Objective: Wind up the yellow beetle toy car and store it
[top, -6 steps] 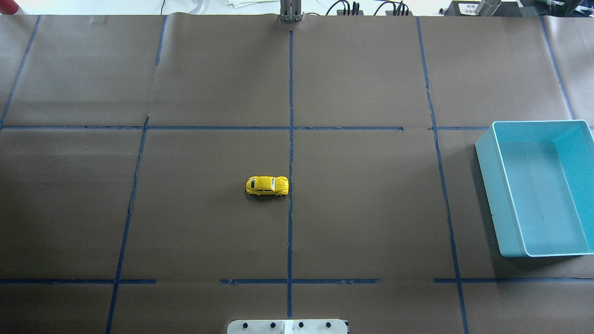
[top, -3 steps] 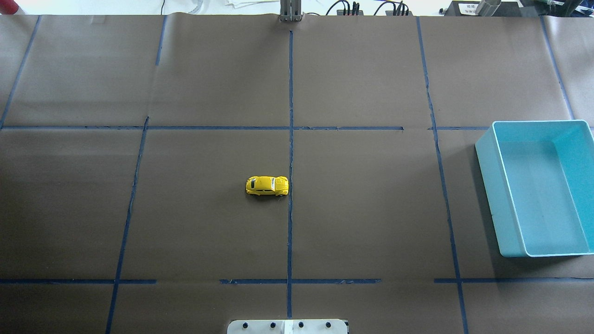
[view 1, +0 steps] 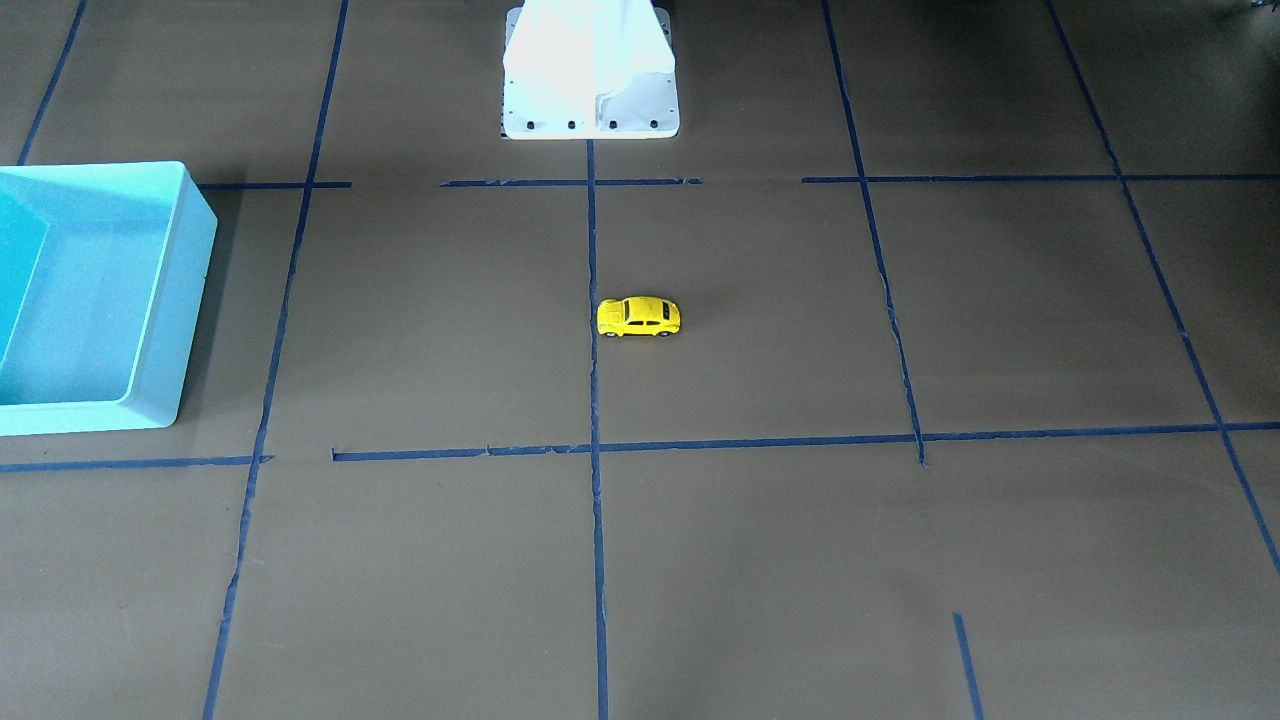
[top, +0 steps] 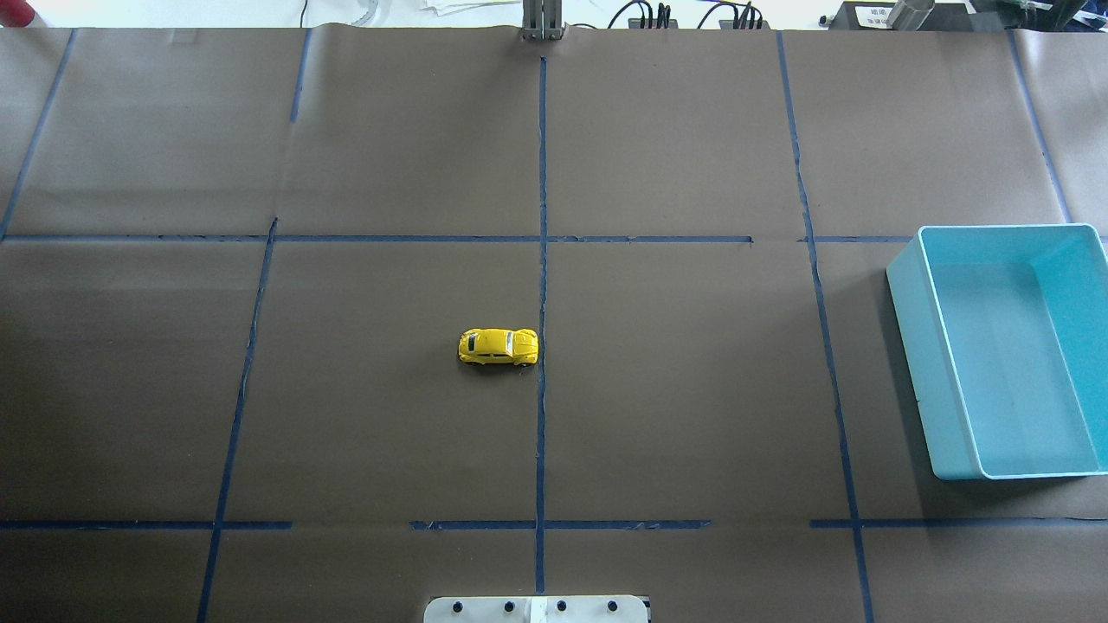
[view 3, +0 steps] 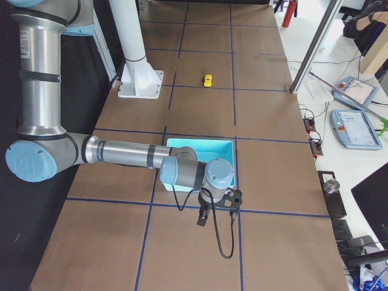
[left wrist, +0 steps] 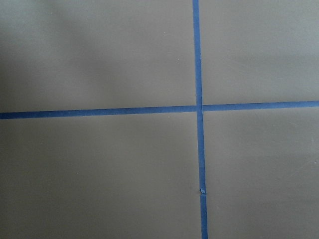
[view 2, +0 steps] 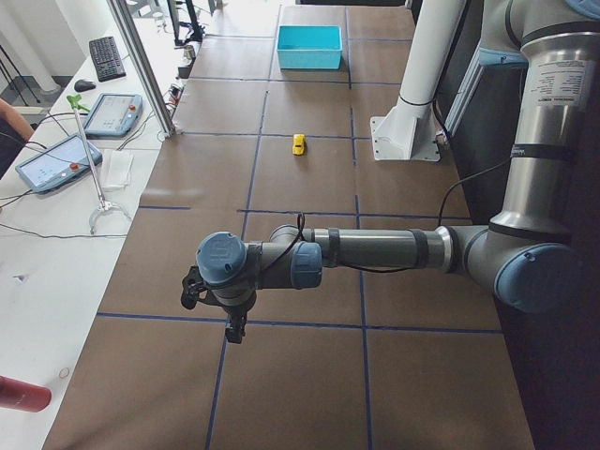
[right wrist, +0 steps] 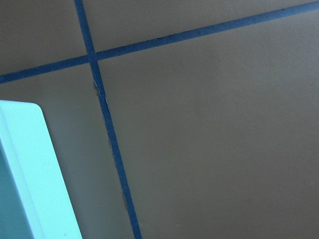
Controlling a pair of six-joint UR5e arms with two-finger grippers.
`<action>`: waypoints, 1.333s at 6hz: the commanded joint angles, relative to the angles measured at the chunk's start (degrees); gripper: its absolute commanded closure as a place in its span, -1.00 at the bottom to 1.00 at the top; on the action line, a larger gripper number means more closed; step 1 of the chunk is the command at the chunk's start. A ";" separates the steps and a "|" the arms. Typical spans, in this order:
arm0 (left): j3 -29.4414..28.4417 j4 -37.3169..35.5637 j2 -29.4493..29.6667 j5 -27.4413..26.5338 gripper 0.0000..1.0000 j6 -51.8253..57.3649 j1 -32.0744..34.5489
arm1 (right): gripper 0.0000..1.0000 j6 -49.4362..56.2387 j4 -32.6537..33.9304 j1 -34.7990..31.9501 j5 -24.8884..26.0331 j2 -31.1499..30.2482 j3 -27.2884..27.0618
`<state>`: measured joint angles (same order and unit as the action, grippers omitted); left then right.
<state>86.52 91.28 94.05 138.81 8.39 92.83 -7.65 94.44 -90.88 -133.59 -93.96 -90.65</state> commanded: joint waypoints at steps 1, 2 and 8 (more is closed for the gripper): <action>1.35 8.09 0.43 -0.03 -1.00 -0.30 -4.92 | -1.00 0.00 -0.04 0.00 0.00 0.00 0.04; 4.24 8.30 0.69 -0.30 -1.00 -0.39 -7.64 | -1.00 0.00 -0.04 0.00 0.00 0.00 0.04; 22.46 5.77 13.47 -7.41 -1.00 -0.22 -36.09 | -1.00 0.00 0.05 0.00 0.09 0.00 0.13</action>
<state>107.60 98.33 103.16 133.41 8.11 61.98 -7.65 94.48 -90.89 -133.51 -93.95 -90.55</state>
